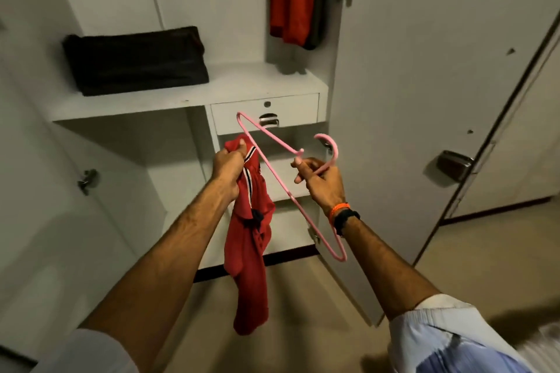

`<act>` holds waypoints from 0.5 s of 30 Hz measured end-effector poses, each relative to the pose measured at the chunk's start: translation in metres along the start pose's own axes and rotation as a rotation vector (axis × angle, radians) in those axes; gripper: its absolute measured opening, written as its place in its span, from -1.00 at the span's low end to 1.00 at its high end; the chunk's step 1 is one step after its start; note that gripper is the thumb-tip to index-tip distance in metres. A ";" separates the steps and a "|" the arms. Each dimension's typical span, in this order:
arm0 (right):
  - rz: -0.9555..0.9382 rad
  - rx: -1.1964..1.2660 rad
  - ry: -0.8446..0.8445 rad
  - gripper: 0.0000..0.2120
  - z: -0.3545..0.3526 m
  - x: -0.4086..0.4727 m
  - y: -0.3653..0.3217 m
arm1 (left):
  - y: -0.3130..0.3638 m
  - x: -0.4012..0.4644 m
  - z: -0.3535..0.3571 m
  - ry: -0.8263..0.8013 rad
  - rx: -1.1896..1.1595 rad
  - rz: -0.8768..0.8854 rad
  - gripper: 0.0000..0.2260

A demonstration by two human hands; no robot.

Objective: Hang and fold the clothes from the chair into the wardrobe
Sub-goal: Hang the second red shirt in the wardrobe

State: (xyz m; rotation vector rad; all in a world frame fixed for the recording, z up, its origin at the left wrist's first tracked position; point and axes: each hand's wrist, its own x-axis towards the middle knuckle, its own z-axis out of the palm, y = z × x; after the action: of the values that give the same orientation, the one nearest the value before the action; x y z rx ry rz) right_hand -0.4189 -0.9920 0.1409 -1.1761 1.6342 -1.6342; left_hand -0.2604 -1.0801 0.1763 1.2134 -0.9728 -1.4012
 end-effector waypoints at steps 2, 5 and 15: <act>-0.005 -0.021 -0.025 -0.81 0.013 0.011 0.000 | 0.006 0.013 -0.010 0.052 -0.057 0.009 -0.89; -0.009 -0.004 -0.051 -0.77 0.022 0.025 0.000 | 0.014 0.025 -0.023 0.121 -0.120 -0.007 -0.89; -0.006 -0.020 -0.163 -0.63 0.033 0.043 0.012 | 0.037 0.039 -0.067 0.305 -0.234 0.029 -0.72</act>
State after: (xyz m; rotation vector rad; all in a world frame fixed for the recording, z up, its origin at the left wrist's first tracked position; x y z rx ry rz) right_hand -0.4134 -1.0473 0.1336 -1.2899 1.5487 -1.4869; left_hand -0.1882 -1.1226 0.1935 1.1881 -0.5959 -1.2240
